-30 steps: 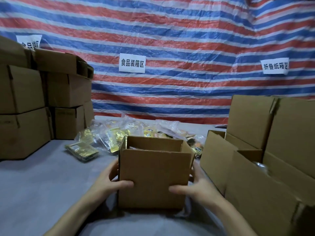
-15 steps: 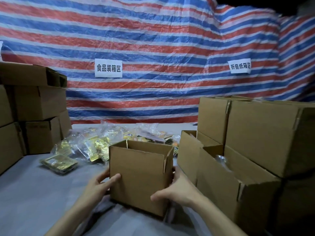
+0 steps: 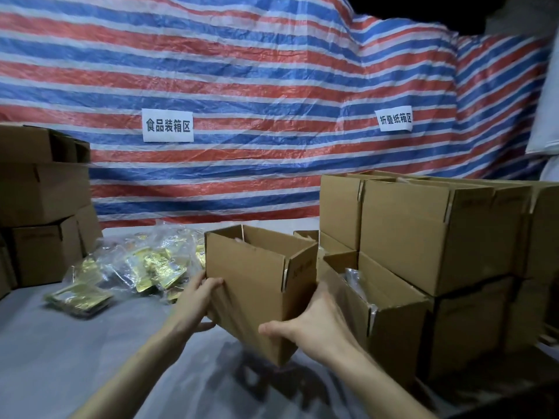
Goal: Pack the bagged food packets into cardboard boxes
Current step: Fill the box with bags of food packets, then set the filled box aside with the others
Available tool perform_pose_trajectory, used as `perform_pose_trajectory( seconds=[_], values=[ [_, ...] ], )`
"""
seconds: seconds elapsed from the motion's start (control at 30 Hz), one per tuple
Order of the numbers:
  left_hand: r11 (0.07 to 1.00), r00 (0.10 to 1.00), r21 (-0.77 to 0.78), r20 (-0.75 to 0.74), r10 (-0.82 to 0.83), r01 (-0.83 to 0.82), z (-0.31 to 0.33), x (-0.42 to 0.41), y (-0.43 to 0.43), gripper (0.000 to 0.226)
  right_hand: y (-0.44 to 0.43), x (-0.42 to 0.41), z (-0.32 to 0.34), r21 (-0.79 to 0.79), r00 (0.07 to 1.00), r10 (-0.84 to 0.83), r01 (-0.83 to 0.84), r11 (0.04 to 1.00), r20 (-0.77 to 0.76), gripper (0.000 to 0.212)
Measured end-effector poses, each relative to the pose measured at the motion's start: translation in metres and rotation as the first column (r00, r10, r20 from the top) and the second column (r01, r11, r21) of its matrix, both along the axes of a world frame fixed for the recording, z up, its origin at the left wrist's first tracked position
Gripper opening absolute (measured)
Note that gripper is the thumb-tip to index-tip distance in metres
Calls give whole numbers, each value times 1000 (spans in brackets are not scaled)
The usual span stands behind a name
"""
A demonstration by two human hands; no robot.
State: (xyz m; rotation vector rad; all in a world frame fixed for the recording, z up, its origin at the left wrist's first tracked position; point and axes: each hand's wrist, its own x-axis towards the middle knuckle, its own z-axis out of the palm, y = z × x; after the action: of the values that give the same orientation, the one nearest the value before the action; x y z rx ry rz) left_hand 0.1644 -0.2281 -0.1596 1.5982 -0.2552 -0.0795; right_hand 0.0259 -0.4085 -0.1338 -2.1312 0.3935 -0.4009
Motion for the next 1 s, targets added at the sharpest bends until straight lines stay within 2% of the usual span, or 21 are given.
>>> perform_pose_trajectory(
  seconds=[0.13,0.23,0.4,0.5,0.57,0.73,0.83,1.0],
  values=[
    [1000,992,0,-125,-30,30,-26,-15,-15,13,1,-21,-22,-7,998,-24,24,1000,-54,133],
    [999,988,-24,-145,-48,45,-31,-20,-19,20,-2,-31,-23,-11,999,-30,30,999,-41,133],
    [995,1000,-103,-18,-18,16,13,-17,-26,29,0,-39,16,-65,996,-20,26,998,84,128],
    [987,997,-157,67,-29,39,57,-16,-37,56,-5,-35,43,-94,980,-47,66,993,193,127],
    [984,992,-163,118,-51,70,82,-16,-48,63,-13,-31,60,-90,964,-51,77,993,263,122],
    [981,982,-152,167,-93,119,112,-14,-88,50,-43,-32,86,-79,935,-119,154,985,334,123],
    [977,975,-128,169,-147,169,112,-19,-111,49,-58,-42,89,-101,932,-173,215,971,317,122],
    [967,969,-124,138,-205,222,106,-31,-149,48,-79,-62,87,-144,922,-266,315,938,281,133]
  ],
)
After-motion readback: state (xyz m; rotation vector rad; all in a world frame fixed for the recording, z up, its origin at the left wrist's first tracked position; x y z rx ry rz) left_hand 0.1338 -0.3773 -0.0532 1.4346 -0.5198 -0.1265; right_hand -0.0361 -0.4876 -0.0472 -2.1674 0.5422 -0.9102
